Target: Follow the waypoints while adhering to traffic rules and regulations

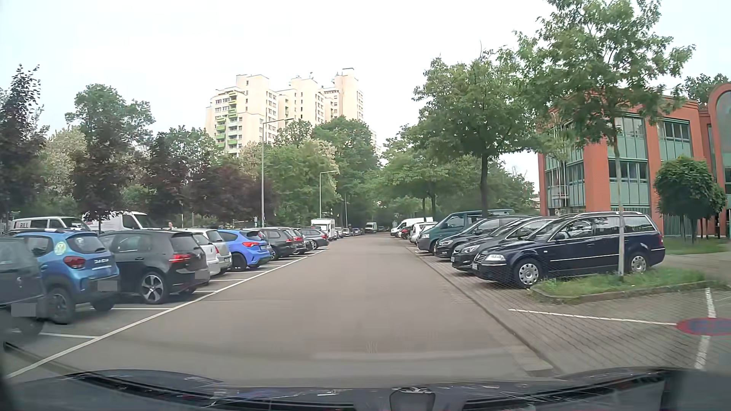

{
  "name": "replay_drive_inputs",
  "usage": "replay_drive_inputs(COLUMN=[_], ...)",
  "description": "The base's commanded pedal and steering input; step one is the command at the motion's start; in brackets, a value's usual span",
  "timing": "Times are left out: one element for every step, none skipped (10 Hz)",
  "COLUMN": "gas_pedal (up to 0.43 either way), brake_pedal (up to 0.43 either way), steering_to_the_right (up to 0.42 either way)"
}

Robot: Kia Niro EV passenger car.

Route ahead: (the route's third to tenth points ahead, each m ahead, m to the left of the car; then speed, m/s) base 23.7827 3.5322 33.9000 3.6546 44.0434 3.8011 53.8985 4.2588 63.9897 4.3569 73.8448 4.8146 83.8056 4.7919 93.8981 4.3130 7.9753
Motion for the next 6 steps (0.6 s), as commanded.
replay_drive_inputs(gas_pedal=[0.047, 0.047, 0.047, 0.047, 0.047, 0.047], brake_pedal=[0.000, 0.000, 0.000, 0.000, 0.000, 0.000], steering_to_the_right=[-0.002, -0.002, -0.002, -0.002, -0.002, -0.002])
